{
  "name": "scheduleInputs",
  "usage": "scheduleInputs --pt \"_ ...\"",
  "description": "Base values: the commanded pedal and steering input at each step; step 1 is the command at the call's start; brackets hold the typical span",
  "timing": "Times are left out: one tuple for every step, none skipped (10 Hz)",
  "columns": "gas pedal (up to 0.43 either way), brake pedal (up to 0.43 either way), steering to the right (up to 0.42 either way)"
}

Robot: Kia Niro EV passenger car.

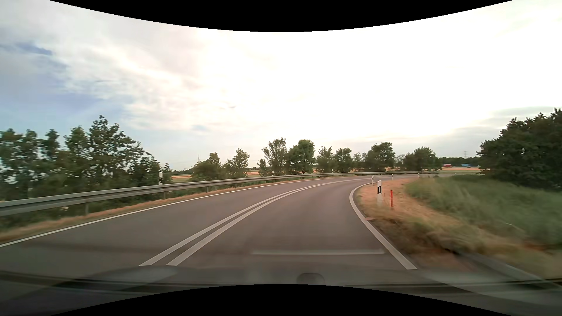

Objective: Follow the waypoints while adhering to traffic rules and regulations

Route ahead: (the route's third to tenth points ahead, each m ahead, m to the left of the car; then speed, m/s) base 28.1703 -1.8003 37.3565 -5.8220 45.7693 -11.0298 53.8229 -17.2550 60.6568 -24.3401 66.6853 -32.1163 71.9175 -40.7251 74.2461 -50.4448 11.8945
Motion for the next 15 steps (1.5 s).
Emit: scheduleInputs --pt "0.118 0.0 0.068" --pt "0.118 0.0 0.068" --pt "0.118 0.0 0.067" --pt "0.118 0.0 0.067" --pt "0.118 0.0 0.067" --pt "0.118 0.0 0.067" --pt "0.118 0.0 0.067" --pt "0.118 0.0 0.067" --pt "0.118 0.0 0.068" --pt "0.118 0.0 0.069" --pt "0.118 0.0 0.069" --pt "0.118 0.0 0.068" --pt "0.118 0.0 0.064" --pt "0.118 0.0 0.059" --pt "0.118 0.0 0.058"
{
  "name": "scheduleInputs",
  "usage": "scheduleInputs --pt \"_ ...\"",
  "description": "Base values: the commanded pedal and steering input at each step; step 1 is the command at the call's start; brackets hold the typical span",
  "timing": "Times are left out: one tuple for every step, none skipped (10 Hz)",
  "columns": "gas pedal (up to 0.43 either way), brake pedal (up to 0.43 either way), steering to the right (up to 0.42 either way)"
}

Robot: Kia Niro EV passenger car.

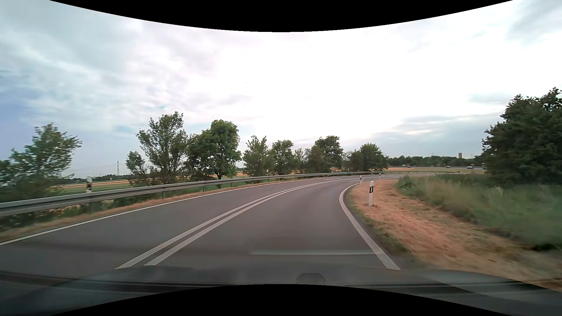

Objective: Follow the waypoints while adhering to traffic rules and regulations

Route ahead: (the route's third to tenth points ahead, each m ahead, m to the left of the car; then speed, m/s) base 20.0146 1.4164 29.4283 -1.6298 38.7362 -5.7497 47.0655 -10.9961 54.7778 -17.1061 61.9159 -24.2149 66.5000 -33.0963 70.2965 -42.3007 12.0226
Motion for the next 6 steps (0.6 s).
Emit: scheduleInputs --pt "0.118 0.0 0.058" --pt "0.118 0.0 0.055" --pt "0.118 0.0 0.055" --pt "0.118 0.0 0.054" --pt "0.118 0.0 0.054" --pt "0.098 0.0 0.054"
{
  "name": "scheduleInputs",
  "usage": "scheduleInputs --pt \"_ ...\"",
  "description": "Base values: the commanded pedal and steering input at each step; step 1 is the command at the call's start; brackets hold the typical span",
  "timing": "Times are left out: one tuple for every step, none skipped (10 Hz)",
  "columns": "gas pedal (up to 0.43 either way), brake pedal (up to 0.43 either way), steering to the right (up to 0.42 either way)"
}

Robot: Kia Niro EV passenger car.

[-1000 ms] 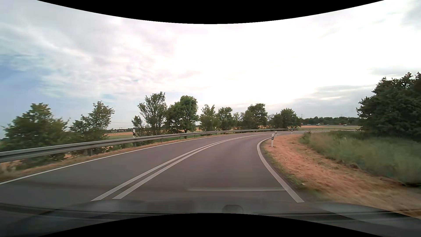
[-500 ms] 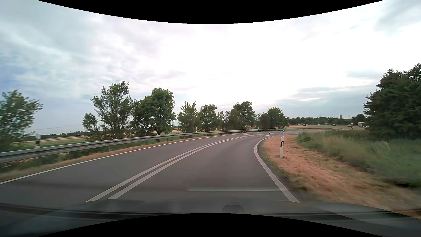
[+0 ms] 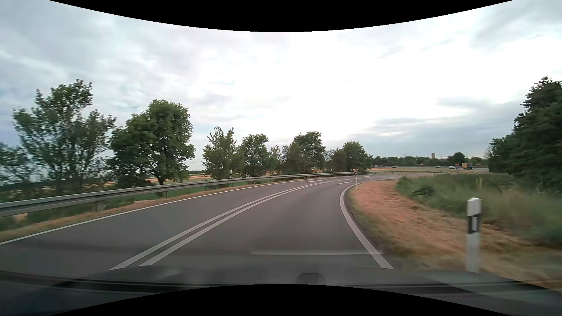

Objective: Follow the waypoints while adhering to traffic rules and regulations

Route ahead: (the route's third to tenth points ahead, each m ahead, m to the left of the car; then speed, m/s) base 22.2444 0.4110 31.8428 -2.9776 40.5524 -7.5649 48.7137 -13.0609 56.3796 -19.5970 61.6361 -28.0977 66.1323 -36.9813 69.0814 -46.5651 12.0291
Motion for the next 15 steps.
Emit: scheduleInputs --pt "0.087 0.0 0.054" --pt "0.087 0.0 0.054" --pt "0.087 0.0 0.054" --pt "0.087 0.0 0.054" --pt "0.087 0.0 0.054" --pt "0.087 0.0 0.054" --pt "0.087 0.0 0.054" --pt "0.098 0.0 0.054" --pt "0.098 0.0 0.054" --pt "0.098 0.0 0.054" --pt "0.098 0.0 0.054" --pt "0.098 0.0 0.055" --pt "0.098 0.0 0.057" --pt "0.098 0.0 0.059" --pt "0.098 0.0 0.059"
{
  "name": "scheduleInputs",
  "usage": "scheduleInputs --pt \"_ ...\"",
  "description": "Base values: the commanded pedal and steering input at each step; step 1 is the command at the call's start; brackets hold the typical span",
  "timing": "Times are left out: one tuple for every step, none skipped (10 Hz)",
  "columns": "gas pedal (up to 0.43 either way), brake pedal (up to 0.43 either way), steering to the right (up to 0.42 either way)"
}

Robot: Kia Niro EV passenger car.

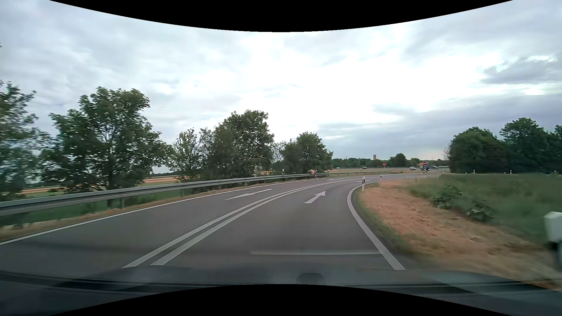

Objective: Follow the waypoints while adhering to traffic rules and regulations

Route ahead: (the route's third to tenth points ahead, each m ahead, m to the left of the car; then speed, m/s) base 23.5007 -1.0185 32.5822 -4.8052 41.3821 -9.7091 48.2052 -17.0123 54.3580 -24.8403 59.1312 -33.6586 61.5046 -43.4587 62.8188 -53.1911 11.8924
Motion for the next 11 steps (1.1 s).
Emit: scheduleInputs --pt "0.098 0.0 0.059" --pt "0.098 0.0 0.059" --pt "0.098 0.0 0.059" --pt "0.098 0.0 0.059" --pt "0.098 0.0 0.059" --pt "0.098 0.0 0.059" --pt "0.098 0.0 0.059" --pt "0.098 0.0 0.059" --pt "0.098 0.0 0.06" --pt "0.098 0.0 0.061" --pt "0.087 0.0 0.061"
